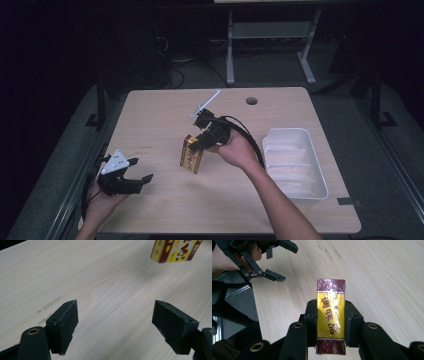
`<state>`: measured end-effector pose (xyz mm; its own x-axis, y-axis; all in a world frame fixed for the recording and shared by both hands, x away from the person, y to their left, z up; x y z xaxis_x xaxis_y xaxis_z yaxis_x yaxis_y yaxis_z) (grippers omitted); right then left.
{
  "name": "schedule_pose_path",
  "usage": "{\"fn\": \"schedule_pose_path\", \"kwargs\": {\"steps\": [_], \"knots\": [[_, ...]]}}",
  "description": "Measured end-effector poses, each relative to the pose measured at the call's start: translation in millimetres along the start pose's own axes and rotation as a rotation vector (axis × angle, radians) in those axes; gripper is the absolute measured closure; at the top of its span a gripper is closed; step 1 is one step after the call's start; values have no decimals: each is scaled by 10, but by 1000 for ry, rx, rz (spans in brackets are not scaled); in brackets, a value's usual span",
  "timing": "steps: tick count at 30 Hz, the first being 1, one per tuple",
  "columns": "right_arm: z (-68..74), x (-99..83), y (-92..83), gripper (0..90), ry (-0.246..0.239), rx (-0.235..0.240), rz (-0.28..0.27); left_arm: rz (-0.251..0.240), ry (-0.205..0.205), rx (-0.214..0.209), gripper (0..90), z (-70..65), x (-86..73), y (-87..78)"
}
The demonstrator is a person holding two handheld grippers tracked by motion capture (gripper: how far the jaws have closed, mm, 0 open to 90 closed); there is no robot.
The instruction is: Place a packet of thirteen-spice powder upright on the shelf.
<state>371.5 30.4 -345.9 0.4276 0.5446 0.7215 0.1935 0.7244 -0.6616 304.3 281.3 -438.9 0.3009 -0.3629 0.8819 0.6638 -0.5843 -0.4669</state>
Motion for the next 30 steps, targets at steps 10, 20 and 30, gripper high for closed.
{"fn": "schedule_pose_path", "kwargs": {"steps": [10,20,30], "knots": [[-25,-17,-168,686,-34,-10,2,0,-7,5,204,22,-7,-9],[-50,-59,-334,686,-53,-14,3,3,-7,4,204,28,-14,-8],[-79,-129,-560,685,-88,-7,7,5,-11,3,203,34,-23,1]]}}
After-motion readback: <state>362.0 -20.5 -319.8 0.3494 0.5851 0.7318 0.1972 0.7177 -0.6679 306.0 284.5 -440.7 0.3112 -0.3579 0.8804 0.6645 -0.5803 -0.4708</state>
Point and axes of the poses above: each handheld gripper's, and its own axes: y roughly forward along the jaws, x roughly out of its top, z roughly to its left, the point moved 5 cm from there along y, roughly forward along the jaws, and after that the axes turned 10 degrees about -z, right-handed, at the moved point
